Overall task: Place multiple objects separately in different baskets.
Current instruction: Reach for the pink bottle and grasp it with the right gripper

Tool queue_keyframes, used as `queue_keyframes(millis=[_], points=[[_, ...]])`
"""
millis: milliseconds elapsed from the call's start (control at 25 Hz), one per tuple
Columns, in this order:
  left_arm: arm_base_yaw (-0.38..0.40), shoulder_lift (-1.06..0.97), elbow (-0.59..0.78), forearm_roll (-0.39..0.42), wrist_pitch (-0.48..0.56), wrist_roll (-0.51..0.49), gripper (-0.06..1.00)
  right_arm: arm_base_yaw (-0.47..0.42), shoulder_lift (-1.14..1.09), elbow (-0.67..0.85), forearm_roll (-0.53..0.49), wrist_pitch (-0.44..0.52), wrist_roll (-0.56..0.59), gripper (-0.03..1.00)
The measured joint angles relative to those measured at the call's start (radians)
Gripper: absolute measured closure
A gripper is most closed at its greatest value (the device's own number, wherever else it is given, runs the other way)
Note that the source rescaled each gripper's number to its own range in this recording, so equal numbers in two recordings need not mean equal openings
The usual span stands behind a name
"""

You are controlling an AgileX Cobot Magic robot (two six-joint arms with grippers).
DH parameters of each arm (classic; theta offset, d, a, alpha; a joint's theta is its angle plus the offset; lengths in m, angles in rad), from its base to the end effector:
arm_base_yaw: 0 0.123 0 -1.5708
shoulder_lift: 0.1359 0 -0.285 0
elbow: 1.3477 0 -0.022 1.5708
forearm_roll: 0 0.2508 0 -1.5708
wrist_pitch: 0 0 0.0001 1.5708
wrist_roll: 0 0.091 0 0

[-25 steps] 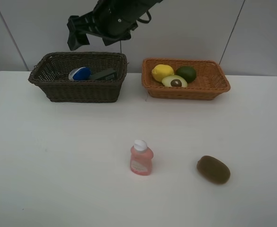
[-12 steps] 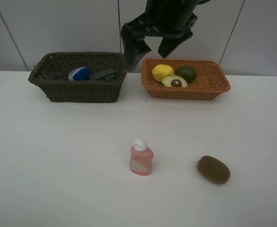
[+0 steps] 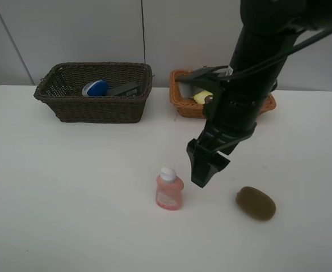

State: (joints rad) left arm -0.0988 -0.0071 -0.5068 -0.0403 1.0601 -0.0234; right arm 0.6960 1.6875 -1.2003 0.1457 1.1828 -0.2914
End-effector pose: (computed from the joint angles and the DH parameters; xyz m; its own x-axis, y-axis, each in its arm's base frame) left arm -0.0070 -0.0025 0.2792 -0.4458 0.0009 -0.8951 0.1108 0.9924 -0.0542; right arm 0.2300 0.2081 0.2314 -0.5978 -0.8013 -0.0234 -0.7963 0.5902 0.1326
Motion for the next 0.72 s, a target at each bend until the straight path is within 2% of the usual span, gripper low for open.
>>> queue_keyframes(millis=[280, 560, 720], points=[[0.000, 0.000, 0.000, 0.000, 0.000, 0.000, -0.05, 0.079, 0.004, 0.002, 0.015, -0.073, -0.054, -0.02], [0.000, 0.000, 0.000, 0.000, 0.000, 0.000, -0.05, 0.082, 0.086, 0.002, 0.029, -0.174, -0.058, -0.02], [0.000, 0.000, 0.000, 0.000, 0.000, 0.000, -0.05, 0.082, 0.129, 0.002, 0.036, -0.201, -0.058, -0.02]])
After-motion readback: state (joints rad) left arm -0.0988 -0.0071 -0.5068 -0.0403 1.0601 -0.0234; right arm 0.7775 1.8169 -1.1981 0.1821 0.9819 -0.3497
